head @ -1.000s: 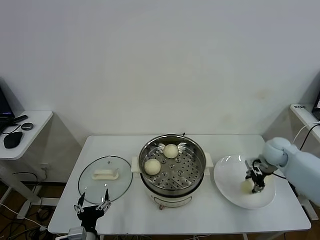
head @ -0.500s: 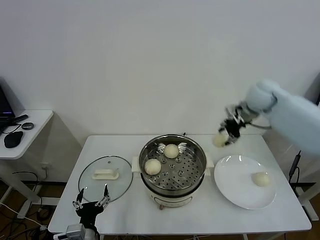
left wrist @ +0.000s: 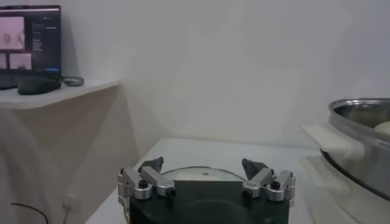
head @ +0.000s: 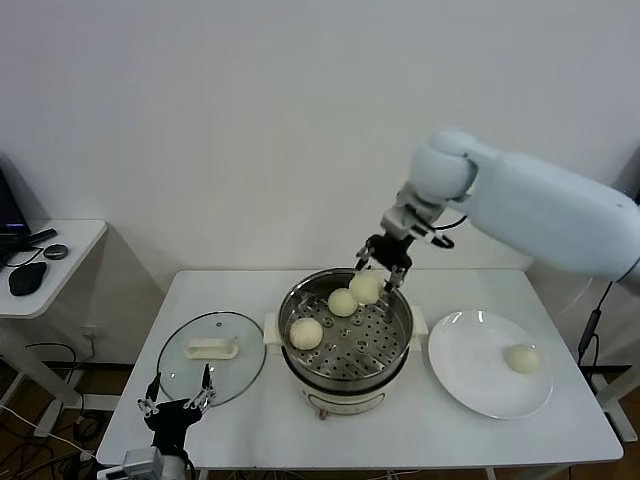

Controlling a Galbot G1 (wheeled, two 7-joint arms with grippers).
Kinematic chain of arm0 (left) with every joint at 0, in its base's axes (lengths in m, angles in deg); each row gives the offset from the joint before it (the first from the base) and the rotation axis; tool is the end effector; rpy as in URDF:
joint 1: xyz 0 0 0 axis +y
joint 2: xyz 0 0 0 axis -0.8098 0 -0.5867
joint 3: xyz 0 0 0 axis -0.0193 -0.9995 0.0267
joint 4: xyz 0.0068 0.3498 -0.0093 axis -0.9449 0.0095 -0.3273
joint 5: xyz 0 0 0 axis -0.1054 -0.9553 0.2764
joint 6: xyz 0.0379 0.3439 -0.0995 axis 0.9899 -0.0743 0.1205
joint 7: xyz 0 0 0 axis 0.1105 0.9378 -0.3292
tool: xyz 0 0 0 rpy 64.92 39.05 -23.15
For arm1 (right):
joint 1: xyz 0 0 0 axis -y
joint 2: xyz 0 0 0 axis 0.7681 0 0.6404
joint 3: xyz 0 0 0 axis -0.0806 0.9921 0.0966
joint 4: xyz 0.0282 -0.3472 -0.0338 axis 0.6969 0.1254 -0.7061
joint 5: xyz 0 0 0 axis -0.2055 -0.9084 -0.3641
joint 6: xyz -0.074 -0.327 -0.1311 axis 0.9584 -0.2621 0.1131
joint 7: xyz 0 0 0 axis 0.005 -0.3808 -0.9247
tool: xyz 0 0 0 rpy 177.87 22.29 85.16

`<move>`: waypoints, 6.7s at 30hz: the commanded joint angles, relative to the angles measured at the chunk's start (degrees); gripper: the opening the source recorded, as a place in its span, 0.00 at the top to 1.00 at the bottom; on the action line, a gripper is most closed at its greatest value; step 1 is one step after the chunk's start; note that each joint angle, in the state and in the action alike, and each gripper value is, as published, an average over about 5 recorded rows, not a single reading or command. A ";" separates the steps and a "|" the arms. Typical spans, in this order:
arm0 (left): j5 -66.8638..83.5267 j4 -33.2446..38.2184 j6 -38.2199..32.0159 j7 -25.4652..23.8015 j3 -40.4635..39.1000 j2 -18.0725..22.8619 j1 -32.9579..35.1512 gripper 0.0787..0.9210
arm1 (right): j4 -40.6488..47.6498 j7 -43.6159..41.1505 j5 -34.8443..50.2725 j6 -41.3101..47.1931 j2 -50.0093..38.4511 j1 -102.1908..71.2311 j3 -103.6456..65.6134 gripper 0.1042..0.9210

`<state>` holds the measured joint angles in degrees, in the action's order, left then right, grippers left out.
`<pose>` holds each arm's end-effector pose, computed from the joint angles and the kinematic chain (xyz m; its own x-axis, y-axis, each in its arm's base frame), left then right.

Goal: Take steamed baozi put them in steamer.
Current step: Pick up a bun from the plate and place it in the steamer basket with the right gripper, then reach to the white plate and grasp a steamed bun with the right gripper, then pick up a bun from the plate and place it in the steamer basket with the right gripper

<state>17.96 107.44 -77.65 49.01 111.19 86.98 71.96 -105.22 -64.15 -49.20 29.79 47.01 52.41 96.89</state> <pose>0.1531 0.0261 -0.3022 -0.9584 -0.1889 0.2138 -0.1935 0.9811 -0.0004 0.5324 0.0557 0.0076 -0.0509 -0.2582 0.9648 -0.5111 -0.8232 -0.2472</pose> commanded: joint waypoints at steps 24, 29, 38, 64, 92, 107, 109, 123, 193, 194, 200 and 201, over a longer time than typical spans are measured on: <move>0.35 0.81 0.47 -0.11 -0.27 1.52 -1.00 0.12 | -8.05 9.33 -18.77 -28.69 7.39 -6.48 9.53 0.42; 0.42 0.61 0.52 -0.16 -0.36 1.62 -1.28 0.12 | -7.54 9.49 -18.90 -27.97 7.43 -6.52 9.44 0.42; 0.45 0.31 0.60 -0.24 -0.35 1.76 -1.50 0.12 | -8.44 11.13 -15.43 -21.75 5.62 -4.46 8.59 0.26; 2.02 -0.45 1.13 -1.91 0.52 0.31 -1.12 0.12 | 2.74 1.50 -6.38 34.24 -32.64 -22.75 -19.93 0.12; 0.41 -4.88 0.23 -1.84 0.86 0.63 0.51 0.12 | 21.23 4.00 -32.11 11.61 -19.54 -49.90 -43.91 0.12; 0.13 -4.92 -0.01 -1.61 0.82 0.55 1.04 0.12 | 25.34 5.14 -34.42 9.92 -15.82 -48.81 -44.42 0.12; 0.04 -4.95 -0.08 -1.53 0.78 0.59 1.21 0.12 | 25.74 4.25 -34.42 10.00 -15.46 -48.85 -44.43 0.12; -0.60 -4.99 -0.42 -1.26 0.43 0.79 1.53 0.12 | 28.12 5.45 -35.94 9.77 -13.93 -48.43 -44.66 0.12; -2.10 -0.21 -0.80 -0.02 -1.38 -0.60 0.37 0.12 | 9.77 8.42 14.45 36.26 9.01 1.00 16.91 0.44; -2.09 -0.25 -0.80 -0.01 -1.39 -0.57 0.37 0.12 | 9.99 8.73 14.01 36.35 9.15 0.52 16.94 0.44; -2.03 -0.73 -0.79 -0.02 -1.23 -0.62 0.08 0.12 | 10.51 9.67 12.48 36.64 9.26 -1.71 16.65 0.44; -2.01 -0.74 -0.79 -0.04 -1.19 -0.63 0.04 0.12 | 10.48 9.64 12.32 36.65 9.16 -1.92 16.63 0.44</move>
<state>15.86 106.82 -78.47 49.02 109.90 86.42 72.17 -95.22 -56.19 -34.89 65.57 53.97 53.19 111.96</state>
